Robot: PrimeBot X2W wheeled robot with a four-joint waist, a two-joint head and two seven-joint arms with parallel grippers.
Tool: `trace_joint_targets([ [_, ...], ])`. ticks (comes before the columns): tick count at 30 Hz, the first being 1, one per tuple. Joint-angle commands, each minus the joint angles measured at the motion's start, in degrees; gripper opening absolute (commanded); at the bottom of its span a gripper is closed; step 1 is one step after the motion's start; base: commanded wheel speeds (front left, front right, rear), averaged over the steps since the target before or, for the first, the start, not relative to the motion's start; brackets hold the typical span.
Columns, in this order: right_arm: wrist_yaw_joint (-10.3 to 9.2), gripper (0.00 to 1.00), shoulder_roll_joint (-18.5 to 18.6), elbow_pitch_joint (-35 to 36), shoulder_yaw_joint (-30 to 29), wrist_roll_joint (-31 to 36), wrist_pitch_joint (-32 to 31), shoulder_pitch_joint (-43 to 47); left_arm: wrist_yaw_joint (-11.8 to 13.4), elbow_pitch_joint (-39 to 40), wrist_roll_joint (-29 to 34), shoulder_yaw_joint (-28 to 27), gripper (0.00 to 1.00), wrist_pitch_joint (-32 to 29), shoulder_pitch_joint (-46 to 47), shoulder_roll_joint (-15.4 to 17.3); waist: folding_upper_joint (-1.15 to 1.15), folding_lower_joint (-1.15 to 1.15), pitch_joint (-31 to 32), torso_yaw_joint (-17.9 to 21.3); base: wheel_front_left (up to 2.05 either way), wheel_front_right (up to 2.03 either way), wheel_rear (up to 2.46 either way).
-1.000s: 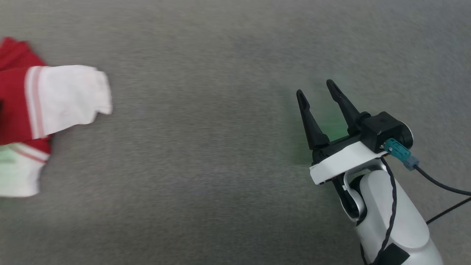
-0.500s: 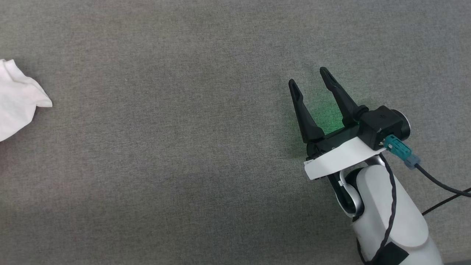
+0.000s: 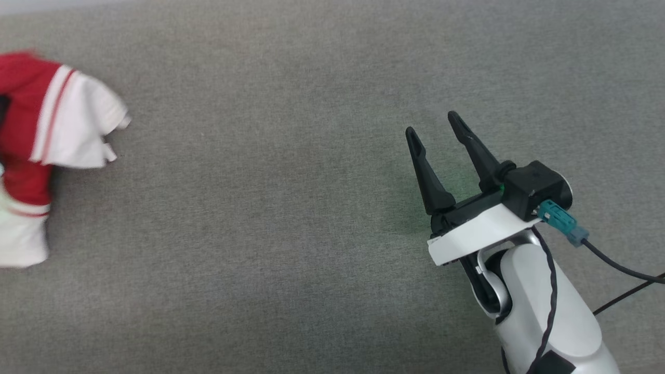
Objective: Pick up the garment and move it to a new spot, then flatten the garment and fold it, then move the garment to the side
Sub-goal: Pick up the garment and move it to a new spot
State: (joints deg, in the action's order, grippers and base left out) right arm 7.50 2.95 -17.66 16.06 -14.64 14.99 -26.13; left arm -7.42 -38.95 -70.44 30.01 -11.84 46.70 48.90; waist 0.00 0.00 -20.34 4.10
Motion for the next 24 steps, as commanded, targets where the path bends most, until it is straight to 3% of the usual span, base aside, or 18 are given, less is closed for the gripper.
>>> trace_joint_targets([
  [1,-0.02,1.0,0.0,0.04,0.07,-0.78,0.28,0.92,-0.05,3.48,-0.2,1.19,0.0,-0.15,0.77,-0.17,0.0,0.0,1.03,0.55,0.0,0.0,0.0],
  [6,-0.02,1.0,0.02,1.66,0.47,-3.11,0.28,1.82,-0.04,14.03,-2.09,3.29,0.0,-1.55,0.55,0.29,0.0,0.0,0.49,3.63,0.0,0.0,0.0],
  [12,-0.02,1.0,0.01,3.45,0.59,-6.0,0.28,2.52,-0.04,23.43,-2.63,5.79,0.0,-4.8,1.75,-1.54,0.0,0.0,-1.09,8.2,0.0,0.0,0.0],
  [18,-0.02,1.0,-0.02,6.08,0.75,-9.66,0.28,3.38,1.91,30.99,-0.72,10.4,0.0,-9.65,4.29,-6.31,0.0,0.0,-3.8,14.78,0.0,0.0,0.0],
  [24,-0.02,1.0,-0.07,8.44,1.17,-13.09,0.27,4.48,4.01,31.99,0.92,13.92,0.0,-13.17,6.7,-10.58,0.0,0.0,-6.21,21.48,0.0,0.0,0.0],
])
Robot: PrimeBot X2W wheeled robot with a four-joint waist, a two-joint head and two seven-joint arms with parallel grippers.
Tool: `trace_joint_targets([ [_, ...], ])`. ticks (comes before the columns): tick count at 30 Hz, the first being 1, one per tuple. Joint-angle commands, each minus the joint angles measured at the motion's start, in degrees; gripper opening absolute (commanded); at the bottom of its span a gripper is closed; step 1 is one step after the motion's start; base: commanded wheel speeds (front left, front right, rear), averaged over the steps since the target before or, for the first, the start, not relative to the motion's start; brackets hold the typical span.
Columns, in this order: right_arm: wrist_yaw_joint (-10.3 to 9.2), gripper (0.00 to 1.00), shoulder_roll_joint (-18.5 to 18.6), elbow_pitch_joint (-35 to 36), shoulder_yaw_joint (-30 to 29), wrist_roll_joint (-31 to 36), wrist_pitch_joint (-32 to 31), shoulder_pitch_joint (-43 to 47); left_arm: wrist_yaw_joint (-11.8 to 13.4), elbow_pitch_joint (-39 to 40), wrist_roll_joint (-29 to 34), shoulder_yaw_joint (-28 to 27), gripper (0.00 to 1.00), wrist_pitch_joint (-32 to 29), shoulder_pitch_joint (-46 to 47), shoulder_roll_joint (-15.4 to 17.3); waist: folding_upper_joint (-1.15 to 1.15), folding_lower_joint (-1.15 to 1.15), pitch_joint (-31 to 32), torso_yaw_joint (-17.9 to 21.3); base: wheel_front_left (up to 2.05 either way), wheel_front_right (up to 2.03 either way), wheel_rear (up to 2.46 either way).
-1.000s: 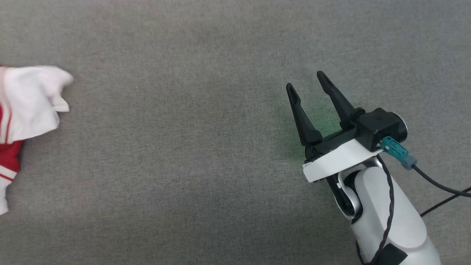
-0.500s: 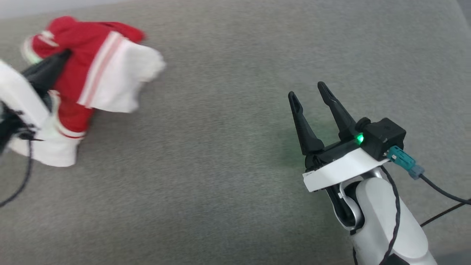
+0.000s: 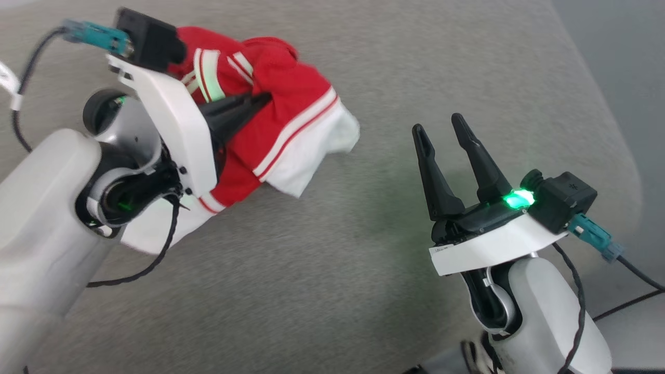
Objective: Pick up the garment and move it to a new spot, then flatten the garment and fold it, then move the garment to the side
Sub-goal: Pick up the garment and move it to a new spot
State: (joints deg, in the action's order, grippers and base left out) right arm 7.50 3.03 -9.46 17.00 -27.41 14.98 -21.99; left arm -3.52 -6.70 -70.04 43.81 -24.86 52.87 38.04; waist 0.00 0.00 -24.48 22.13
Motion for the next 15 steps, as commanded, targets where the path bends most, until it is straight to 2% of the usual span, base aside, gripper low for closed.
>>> trace_joint_targets([
  [1,-0.02,1.0,-0.13,0.68,0.31,-0.86,0.29,0.45,0.43,-0.83,1.26,0.66,0.0,-0.73,0.86,0.2,0.0,0.0,-2.43,4.53,0.0,0.0,0.0],
  [5,-0.02,1.0,-0.12,1.88,0.7,-2.91,0.28,1.65,0.95,-5.22,4.59,3.21,0.0,-2.07,1.34,0.76,0.0,0.0,-3.57,8.28,0.0,0.0,0.0],
  [8,-0.02,1.0,-0.14,2.72,0.99,-4.23,0.28,2.5,0.41,-9.13,7.13,5.21,0.0,-3.16,1.72,1.83,0.0,0.0,-3.98,10.51,0.0,0.0,0.0],
  [15,-0.02,1.0,-0.13,4.06,-0.26,-5.36,0.28,5.0,-1.47,-17.44,11.82,10.52,0.0,-6.49,2.34,1.86,0.0,0.0,-4.48,11.03,0.0,0.0,0.0],
])
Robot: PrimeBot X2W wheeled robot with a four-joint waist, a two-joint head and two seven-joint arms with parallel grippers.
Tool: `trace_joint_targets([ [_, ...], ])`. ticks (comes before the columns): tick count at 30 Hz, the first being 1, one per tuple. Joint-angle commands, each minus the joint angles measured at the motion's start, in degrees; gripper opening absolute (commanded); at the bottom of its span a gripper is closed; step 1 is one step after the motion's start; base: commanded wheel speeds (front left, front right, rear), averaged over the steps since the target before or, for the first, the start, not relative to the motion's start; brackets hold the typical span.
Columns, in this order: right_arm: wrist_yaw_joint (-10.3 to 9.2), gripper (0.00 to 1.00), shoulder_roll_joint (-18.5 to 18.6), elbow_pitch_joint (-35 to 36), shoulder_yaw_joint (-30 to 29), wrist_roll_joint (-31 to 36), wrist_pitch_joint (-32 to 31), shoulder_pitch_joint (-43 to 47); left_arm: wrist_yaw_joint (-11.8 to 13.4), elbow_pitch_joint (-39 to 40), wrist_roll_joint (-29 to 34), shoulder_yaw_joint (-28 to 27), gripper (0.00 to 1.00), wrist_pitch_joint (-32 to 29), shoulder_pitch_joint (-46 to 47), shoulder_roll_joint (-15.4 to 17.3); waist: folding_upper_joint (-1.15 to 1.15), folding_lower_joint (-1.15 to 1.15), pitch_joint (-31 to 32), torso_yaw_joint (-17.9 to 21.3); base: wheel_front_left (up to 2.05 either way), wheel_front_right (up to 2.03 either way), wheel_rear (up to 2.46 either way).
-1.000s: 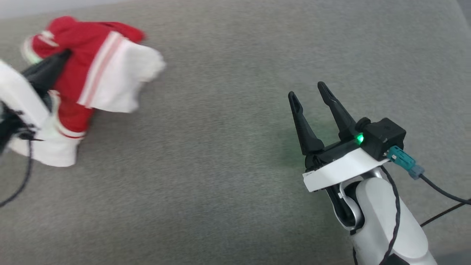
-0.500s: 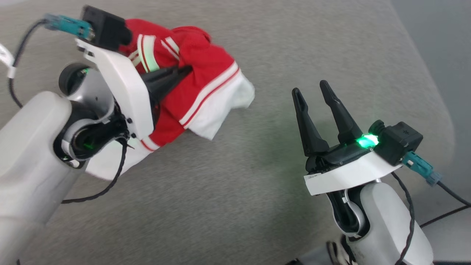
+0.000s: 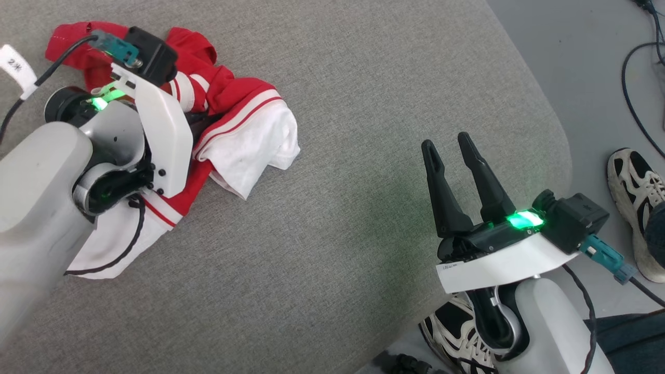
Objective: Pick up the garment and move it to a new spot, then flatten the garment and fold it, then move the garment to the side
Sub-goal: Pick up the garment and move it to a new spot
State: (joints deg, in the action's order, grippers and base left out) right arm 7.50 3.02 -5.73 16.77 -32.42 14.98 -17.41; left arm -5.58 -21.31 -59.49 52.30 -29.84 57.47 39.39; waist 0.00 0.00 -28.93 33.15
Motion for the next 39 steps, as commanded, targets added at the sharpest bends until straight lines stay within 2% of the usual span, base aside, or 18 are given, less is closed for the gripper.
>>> trace_joint_targets([
  [1,-0.02,1.0,-0.07,0.43,-0.1,-0.35,0.28,0.55,0.35,-3.73,1.95,2.55,0.0,-1.73,-2.01,0.6,0.0,0.0,-0.04,-0.01,0.0,0.0,0.0],
  [3,-0.02,1.0,-0.09,0.6,-0.03,-0.37,0.28,0.77,-0.15,-5.18,2.63,3.47,0.0,-1.74,-1.53,0.78,0.0,0.0,0.02,-0.02,0.0,0.0,0.0],
  [4,-0.02,1.0,-0.09,0.6,0.04,-0.37,0.28,0.81,-0.38,-5.65,2.84,3.71,0.09,-1.43,-1.14,0.93,0.0,0.0,0.05,-0.04,0.0,0.0,0.0],
  [6,-0.02,1.0,-0.08,0.51,0.54,-0.03,0.28,0.49,-0.64,-6.19,3.55,3.85,0.46,-0.63,-0.41,1.38,0.0,0.0,0.36,-0.1,0.0,0.0,0.0],
  [7,-0.02,1.0,-0.08,0.35,0.88,0.22,0.28,0.18,-0.78,-6.03,3.7,3.93,0.76,-0.35,-0.02,1.74,0.0,0.0,0.62,-0.12,0.0,0.0,0.0],
  [8,-0.02,1.0,-0.08,0.16,1.21,0.41,0.29,-0.17,-0.9,-5.64,3.27,3.55,1.0,0.28,0.24,1.95,0.0,0.0,0.91,-0.17,0.0,0.0,0.0],
  [16,-0.02,1.0,-0.06,-2.4,0.32,5.34,0.28,-2.17,-1.6,-0.61,0.85,-0.46,1.0,8.41,3.01,-0.62,0.0,0.0,3.83,-6.81,0.0,0.0,0.0],
  [23,-0.02,1.0,-0.05,-5.31,-1.09,10.52,0.28,-3.35,-0.69,0.82,1.27,-3.52,1.0,20.19,-3.14,0.29,0.0,0.0,6.86,-13.42,0.0,0.0,0.0],
  [26,-0.02,1.0,-0.04,-6.49,-2.5,12.85,0.28,-3.85,0.06,-0.25,0.7,-5.14,1.0,27.5,-8.0,0.58,0.0,0.0,8.08,-16.05,0.0,0.0,0.0],
  [32,-0.02,1.0,-0.05,-8.22,-7.19,17.27,0.29,-3.27,1.24,-5.9,-1.44,-7.93,1.0,40.5,-17.69,-1.28,0.0,0.0,10.5,-21.81,0.0,0.0,0.0],
  [37,-0.02,1.0,-0.04,-8.95,-10.7,20.87,0.28,-2.3,1.19,-10.71,-2.12,-12.2,1.0,44.8,-23.52,-3.96,0.0,0.0,11.8,-26.51,0.0,0.0,0.0],
  [39,-0.02,1.0,-0.06,-9.11,-11.87,22.03,0.28,-1.95,1.46,-10.79,0.42,-16.19,1.0,45.04,-25.23,-4.48,0.0,0.0,12.17,-28.02,0.0,0.0,0.0],
])
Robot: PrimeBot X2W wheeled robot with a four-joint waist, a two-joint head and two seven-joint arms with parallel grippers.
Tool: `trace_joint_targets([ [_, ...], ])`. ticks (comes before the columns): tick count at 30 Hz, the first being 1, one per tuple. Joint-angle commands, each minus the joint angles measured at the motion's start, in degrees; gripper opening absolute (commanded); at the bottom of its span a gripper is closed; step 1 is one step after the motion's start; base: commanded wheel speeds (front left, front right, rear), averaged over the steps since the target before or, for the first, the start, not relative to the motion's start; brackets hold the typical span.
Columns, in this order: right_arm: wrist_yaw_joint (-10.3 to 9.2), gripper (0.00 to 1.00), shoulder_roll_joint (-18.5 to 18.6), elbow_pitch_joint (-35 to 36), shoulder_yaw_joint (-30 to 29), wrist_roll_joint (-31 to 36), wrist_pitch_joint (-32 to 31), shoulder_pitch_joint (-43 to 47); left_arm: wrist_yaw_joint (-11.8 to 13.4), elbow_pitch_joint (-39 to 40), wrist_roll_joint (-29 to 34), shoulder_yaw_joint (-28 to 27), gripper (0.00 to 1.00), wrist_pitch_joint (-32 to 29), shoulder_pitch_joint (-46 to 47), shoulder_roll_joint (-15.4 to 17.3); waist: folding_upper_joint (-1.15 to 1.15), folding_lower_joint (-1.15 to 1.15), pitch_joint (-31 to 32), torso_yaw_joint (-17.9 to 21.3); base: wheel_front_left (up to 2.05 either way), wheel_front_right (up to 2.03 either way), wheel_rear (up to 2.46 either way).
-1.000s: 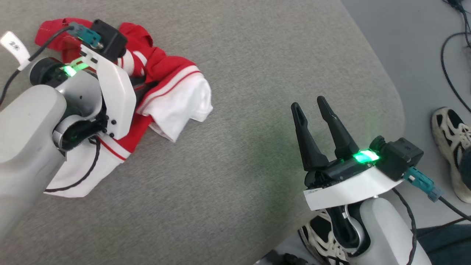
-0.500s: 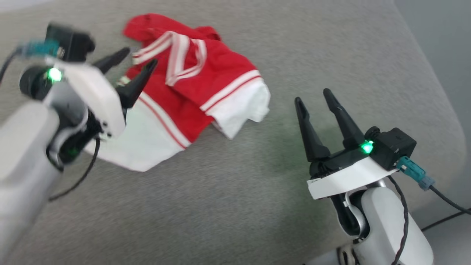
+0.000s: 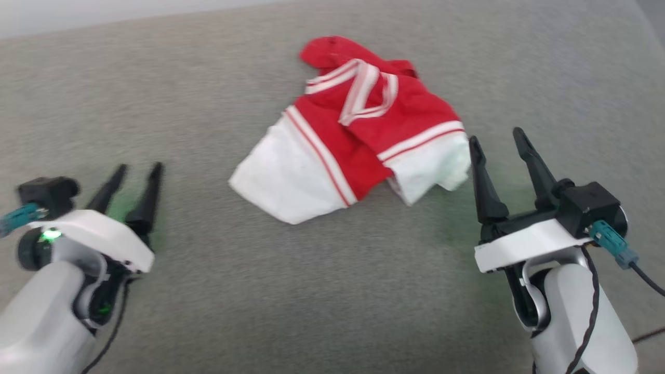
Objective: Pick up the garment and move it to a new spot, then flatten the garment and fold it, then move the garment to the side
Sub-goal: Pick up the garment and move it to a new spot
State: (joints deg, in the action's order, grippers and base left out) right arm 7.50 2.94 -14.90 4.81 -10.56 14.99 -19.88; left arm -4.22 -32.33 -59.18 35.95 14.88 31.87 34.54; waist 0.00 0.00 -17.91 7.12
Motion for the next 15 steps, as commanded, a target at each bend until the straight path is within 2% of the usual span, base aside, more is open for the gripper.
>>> trace_joint_targets([
  [1,-0.02,1.0,0.03,0.01,-0.47,0.65,0.27,0.66,0.27,0.72,1.91,-2.76,1.0,0.36,-1.13,-0.3,0.0,0.0,1.36,-2.7,0.0,0.0,0.0],
  [9,-0.03,1.0,0.03,0.48,-3.2,2.25,0.27,3.03,0.28,8.85,20.22,-24.7,1.0,0.37,-16.59,-6.96,0.0,0.0,3.33,-5.84,0.0,0.0,0.0],
  [15,-0.02,1.0,0.04,1.63,-4.92,2.56,0.27,5.08,-1.71,16.36,31.87,-37.53,1.0,0.38,-25.55,-13.58,0.0,0.0,4.65,-5.95,0.0,0.0,0.0],
])
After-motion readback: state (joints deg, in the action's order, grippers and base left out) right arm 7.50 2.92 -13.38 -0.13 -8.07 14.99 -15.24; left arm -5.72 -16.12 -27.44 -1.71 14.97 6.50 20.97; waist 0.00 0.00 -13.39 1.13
